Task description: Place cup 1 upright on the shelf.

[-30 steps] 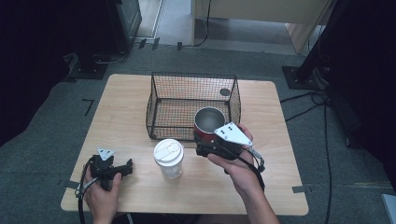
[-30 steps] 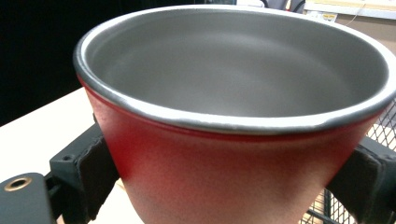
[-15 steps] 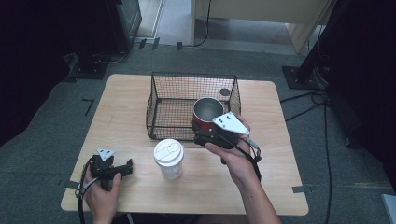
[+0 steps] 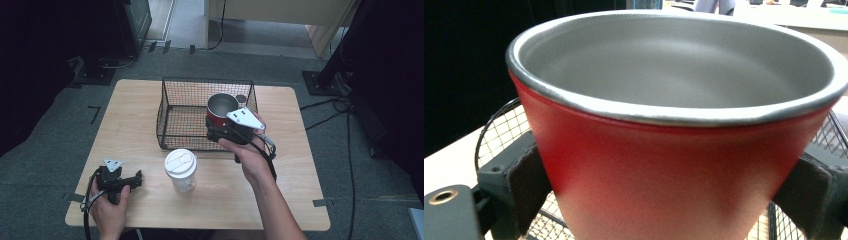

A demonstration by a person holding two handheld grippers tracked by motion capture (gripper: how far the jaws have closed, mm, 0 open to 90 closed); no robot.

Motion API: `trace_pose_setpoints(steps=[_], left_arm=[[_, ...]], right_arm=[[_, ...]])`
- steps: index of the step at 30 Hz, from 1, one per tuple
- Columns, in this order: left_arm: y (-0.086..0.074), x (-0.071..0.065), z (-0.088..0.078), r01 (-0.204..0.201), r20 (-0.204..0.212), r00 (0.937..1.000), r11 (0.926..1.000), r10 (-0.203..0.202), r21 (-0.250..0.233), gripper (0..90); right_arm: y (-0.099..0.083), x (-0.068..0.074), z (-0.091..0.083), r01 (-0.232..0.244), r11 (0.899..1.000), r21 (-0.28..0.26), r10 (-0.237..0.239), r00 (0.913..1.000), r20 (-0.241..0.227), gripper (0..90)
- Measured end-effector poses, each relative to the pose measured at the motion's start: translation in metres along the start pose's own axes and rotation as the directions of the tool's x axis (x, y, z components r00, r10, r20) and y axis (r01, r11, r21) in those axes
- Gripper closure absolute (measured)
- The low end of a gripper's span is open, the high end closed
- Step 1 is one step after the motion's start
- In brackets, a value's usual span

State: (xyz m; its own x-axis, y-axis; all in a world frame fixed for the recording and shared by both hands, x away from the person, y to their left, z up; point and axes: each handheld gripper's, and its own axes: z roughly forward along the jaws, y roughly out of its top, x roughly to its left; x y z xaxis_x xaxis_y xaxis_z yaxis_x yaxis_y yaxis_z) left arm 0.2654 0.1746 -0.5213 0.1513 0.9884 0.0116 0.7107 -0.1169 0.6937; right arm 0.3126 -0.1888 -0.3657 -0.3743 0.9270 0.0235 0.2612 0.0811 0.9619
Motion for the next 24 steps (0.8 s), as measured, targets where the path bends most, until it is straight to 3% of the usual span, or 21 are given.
trace_pose_setpoints(steps=[15, 24], left_arm=[[0.001, -0.001, 0.000, -0.009, 0.007, 0.9999, 1.0000, 0.009, -0.001, 0.0], [0.001, -0.002, 0.001, -0.008, 0.008, 0.9999, 1.0000, 0.008, -0.002, 0.0]], right_arm=[[0.001, -0.006, 0.030, -0.010, 1.000, -0.021, 0.009, 0.9998, -0.015, 7.4], [-0.004, -0.013, 0.052, -0.030, 0.999, -0.019, 0.030, 0.9993, 0.020, 7.4]])
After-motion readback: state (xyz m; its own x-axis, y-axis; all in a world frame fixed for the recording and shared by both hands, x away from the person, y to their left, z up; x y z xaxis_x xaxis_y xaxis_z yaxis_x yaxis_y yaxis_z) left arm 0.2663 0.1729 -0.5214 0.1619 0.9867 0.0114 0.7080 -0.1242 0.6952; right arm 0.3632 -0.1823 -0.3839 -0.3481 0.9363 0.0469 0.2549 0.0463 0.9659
